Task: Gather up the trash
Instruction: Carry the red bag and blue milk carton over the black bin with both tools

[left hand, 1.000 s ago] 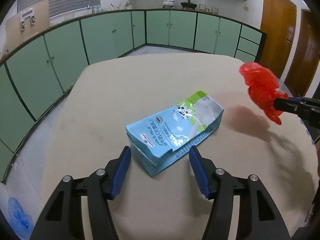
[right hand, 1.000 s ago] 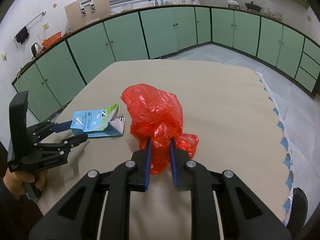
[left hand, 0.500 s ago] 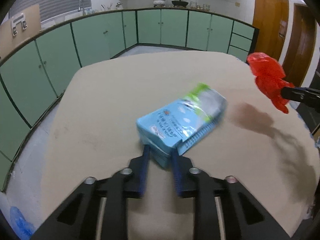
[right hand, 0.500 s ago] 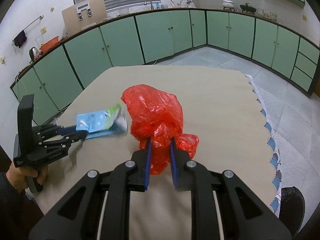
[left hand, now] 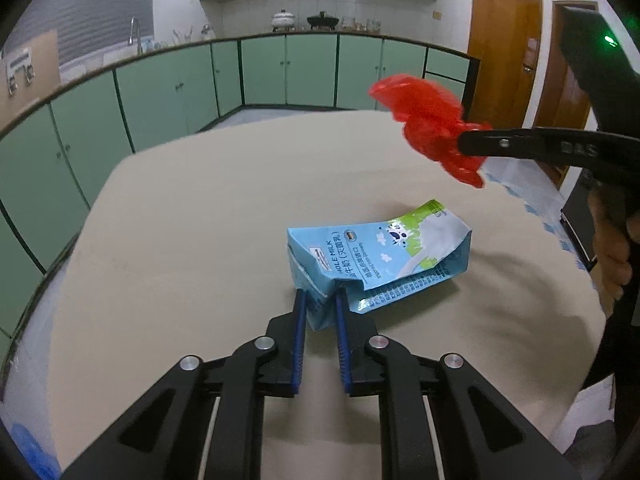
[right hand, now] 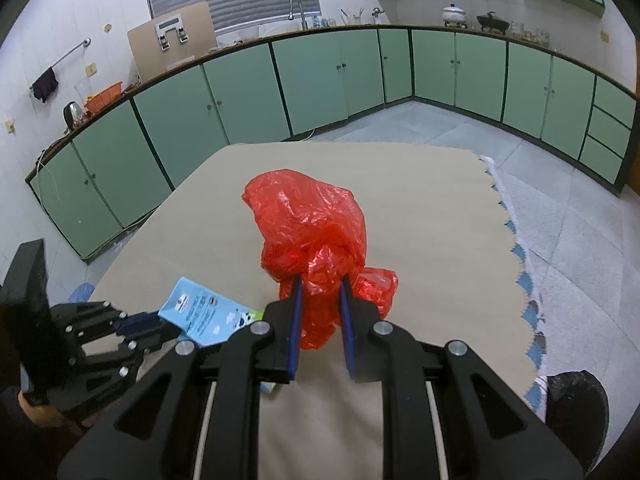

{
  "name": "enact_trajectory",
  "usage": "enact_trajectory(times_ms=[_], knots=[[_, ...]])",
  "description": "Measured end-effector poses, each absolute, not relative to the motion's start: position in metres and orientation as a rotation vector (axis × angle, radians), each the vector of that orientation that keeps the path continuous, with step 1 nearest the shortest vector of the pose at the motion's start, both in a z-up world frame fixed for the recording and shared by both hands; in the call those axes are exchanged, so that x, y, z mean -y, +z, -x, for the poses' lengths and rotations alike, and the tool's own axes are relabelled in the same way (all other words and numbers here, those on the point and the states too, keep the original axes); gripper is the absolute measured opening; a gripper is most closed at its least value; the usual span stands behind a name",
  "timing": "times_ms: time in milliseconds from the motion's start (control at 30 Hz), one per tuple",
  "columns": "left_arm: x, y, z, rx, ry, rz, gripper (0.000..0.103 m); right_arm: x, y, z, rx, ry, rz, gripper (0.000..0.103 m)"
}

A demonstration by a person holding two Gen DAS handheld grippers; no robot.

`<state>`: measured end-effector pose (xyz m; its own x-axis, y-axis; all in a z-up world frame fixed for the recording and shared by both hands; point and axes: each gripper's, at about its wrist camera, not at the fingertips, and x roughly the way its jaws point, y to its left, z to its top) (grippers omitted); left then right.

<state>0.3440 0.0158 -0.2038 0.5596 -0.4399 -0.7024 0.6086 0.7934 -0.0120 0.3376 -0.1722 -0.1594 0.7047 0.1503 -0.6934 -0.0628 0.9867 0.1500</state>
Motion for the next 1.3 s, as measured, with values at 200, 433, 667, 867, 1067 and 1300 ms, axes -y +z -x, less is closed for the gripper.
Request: enact_trajectory(times_ms=[200,433,667,867,1067,1300], knots=[[-0.002,-0.183,-0.319,-0.730,-0.633,-0.228,0.013,0.190,-0.149,-0.312,-0.767,0.096,-0.131,0.016],[0.013,-0.163,-0.302,-0.702,-0.643,-0.232,0.013,0.221,-0.129,-0.269,-0.727,0.045,-0.156,0.016],[0.038,-0.136,-0.277,-0.651,-0.677,-0.248,0.012,0.262,-0.108,-0.220,-0.686,-0.022,-0.175,0.016],[0.074,-0.125,-0.256,-0.626,-0.734,-0.263,0.012,0.299,-0.097,-0.180,-0.658,-0.091,-0.189,0.016],[0.122,-0.118,-0.239,-0.602,-0.818,-0.284,0.012,0.340,-0.094,-0.143,-0.640,-0.171,-0.208,0.016],[0.176,-0.117,-0.224,-0.590,-0.911,-0.304,0.012,0.393,-0.098,-0.100,-0.632,-0.280,-0.238,0.016]])
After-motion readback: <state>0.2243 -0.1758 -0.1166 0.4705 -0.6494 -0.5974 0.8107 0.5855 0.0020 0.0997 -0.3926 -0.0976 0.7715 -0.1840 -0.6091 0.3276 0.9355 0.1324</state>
